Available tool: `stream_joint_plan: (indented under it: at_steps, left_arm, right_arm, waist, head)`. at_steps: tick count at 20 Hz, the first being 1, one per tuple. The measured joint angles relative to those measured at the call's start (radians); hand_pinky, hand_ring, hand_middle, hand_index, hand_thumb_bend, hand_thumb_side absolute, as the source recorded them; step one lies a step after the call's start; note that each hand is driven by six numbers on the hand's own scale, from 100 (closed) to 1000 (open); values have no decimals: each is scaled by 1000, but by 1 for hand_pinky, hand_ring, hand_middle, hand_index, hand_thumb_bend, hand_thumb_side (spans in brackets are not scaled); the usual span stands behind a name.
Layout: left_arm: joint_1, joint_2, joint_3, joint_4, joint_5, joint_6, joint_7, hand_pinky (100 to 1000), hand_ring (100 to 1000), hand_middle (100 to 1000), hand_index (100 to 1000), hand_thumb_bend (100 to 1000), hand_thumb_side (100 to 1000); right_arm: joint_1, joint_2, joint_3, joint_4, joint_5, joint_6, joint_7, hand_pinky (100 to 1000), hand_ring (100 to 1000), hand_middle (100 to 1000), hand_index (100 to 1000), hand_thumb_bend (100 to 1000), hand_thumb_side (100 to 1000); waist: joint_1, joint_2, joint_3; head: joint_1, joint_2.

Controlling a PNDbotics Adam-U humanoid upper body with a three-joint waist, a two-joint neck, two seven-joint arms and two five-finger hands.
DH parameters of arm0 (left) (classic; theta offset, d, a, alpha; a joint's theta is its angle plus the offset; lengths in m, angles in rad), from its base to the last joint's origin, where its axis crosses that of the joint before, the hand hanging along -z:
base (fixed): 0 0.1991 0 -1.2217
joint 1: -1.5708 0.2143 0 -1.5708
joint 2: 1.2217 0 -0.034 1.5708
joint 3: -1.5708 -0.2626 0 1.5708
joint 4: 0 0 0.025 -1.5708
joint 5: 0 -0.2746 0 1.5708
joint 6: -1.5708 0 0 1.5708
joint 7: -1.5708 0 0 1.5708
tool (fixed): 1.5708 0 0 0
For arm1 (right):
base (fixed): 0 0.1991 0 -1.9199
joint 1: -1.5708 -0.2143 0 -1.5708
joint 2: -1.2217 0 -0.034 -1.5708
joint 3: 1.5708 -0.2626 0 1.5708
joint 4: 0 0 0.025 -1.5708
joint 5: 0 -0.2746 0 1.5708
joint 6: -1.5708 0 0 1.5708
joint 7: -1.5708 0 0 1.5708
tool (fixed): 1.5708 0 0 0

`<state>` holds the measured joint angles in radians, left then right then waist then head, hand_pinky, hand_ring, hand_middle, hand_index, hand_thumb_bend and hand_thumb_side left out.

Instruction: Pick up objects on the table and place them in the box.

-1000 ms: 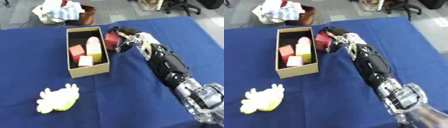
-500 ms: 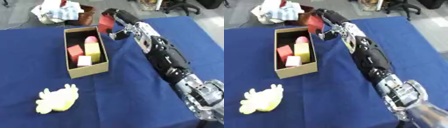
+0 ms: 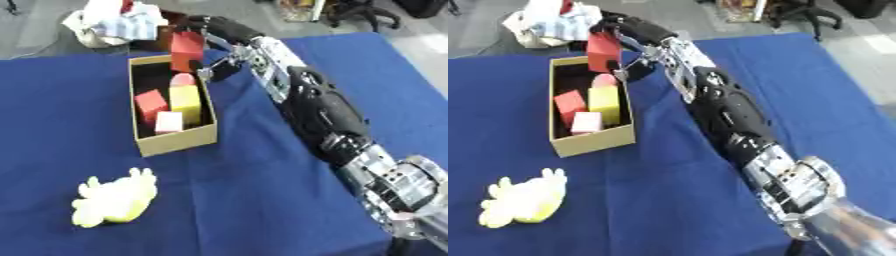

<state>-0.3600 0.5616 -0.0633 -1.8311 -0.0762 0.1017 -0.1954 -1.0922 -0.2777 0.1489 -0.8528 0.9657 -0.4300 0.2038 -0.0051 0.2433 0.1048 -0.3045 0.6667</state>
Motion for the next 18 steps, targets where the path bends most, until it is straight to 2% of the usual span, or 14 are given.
stream_joint_plan:
  at_steps: [2, 3, 4, 5, 6, 10, 14, 18]
  left_arm:
    - [0, 0, 0, 0, 0, -1, -1, 703, 603, 615, 776, 309, 614]
    - [0, 0, 0, 0, 1, -1, -1, 703, 603, 615, 776, 309, 614]
    - [0, 0, 0, 0, 1, -1, -1, 703, 603, 614, 776, 310, 614]
    - [0, 0, 0, 0, 1, -1, -1, 702, 602, 614, 776, 310, 614]
    - [0, 0, 0, 0, 1, -1, -1, 702, 602, 614, 776, 310, 614]
    - [0, 0, 0, 0, 1, -1, -1, 702, 602, 614, 776, 311, 615]
    - [0, 0, 0, 0, 1, -1, -1, 702, 601, 613, 775, 310, 616]
    - [0, 0, 0, 0, 1, 0, -1, 702, 601, 613, 775, 311, 615]
  right_arm:
    - [0, 13, 1, 12, 10, 0, 31, 620, 642, 764, 972, 100, 100]
    - [0, 19, 1, 18, 17, 0, 45, 641, 670, 788, 983, 100, 100]
    - [1, 24, 2, 22, 22, 0, 57, 732, 764, 864, 1000, 100, 156]
    - [1, 27, 2, 24, 29, 0, 68, 769, 798, 893, 1000, 100, 231]
    - [1, 27, 2, 26, 37, -1, 79, 841, 871, 941, 1000, 100, 357]
    - [1, 28, 6, 27, 45, -12, 118, 904, 944, 998, 1000, 100, 458]
    - [1, 28, 7, 23, 45, -16, 138, 938, 982, 1000, 1000, 100, 470]
    - [1, 26, 5, 19, 53, 0, 129, 990, 1000, 1000, 1000, 100, 416]
  waist:
    - [0, 0, 2]
    - [0, 0, 3]
    - [0, 0, 4]
    - [0, 0, 5]
    - [0, -1, 5]
    - [0, -1, 3]
    - [0, -1, -2]
    - [0, -1, -2]
  head:
    - [-3, 0]
    - [-4, 0]
    - [-4, 0]
    - [-4, 0]
    - [-4, 0]
    - [-4, 0]
    - [-4, 0]
    - [-1, 0]
